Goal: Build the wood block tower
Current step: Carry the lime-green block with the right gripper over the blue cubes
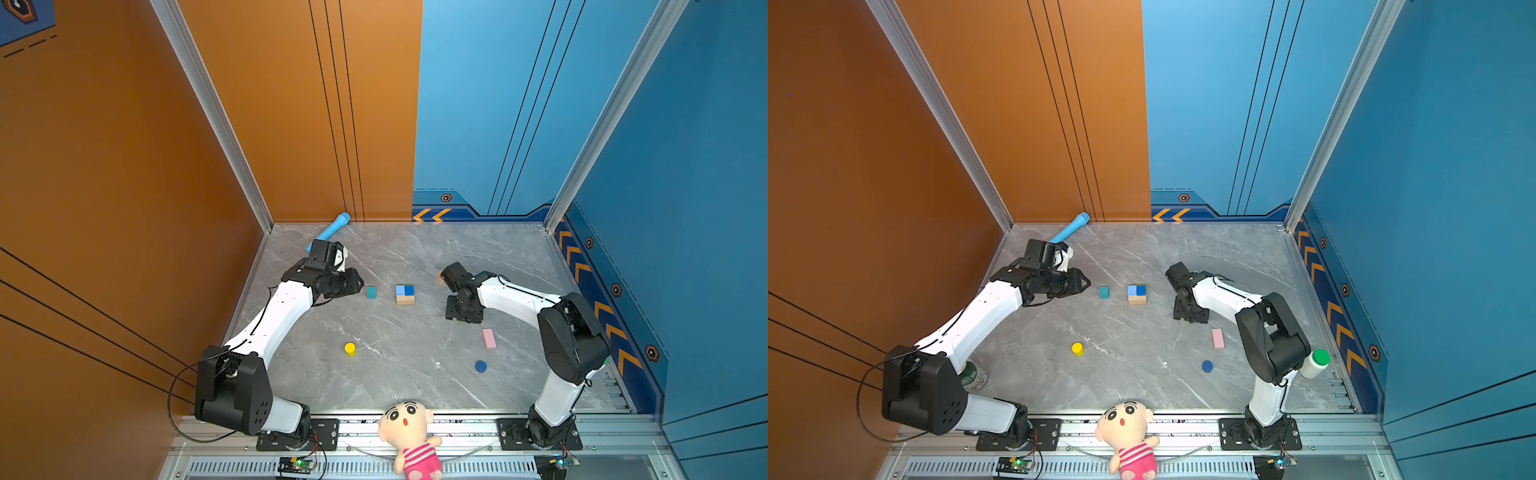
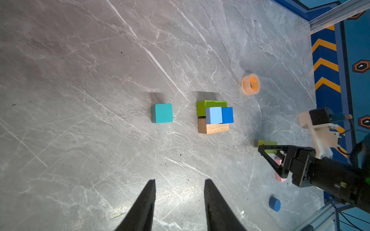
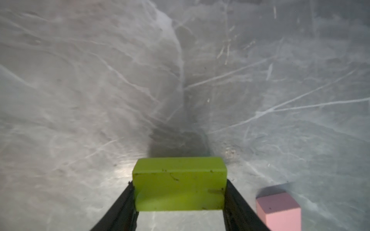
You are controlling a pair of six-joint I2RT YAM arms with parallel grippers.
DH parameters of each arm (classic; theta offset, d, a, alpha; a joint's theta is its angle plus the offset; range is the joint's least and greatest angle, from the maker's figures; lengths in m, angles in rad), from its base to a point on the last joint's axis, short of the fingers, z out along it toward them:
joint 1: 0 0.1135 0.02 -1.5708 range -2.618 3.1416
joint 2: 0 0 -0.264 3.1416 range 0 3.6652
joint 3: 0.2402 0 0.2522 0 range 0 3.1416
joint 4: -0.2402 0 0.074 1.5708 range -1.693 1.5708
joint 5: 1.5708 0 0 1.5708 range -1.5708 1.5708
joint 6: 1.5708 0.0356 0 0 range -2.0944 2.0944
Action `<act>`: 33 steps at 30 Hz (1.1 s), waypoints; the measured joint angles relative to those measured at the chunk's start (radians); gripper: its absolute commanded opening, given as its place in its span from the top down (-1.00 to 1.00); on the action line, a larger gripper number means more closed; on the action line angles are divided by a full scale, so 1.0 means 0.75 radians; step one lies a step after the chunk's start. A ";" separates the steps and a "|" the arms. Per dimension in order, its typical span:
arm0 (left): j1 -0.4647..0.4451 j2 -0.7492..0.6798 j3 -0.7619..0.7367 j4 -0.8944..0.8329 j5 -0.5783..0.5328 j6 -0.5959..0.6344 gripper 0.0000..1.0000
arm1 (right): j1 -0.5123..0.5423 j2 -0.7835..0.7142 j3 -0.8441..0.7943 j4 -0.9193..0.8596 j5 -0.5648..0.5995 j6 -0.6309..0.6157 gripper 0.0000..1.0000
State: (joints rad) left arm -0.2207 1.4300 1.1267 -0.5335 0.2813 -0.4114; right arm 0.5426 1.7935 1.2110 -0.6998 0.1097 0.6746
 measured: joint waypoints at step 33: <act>0.052 -0.001 -0.053 0.004 -0.006 0.000 0.16 | 0.280 0.684 1.204 -0.436 -0.030 -0.047 0.00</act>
State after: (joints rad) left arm -0.1814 1.4296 1.0866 -0.5308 0.2771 -0.4114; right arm 0.7528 2.3062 2.1139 -1.0267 0.0872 0.6392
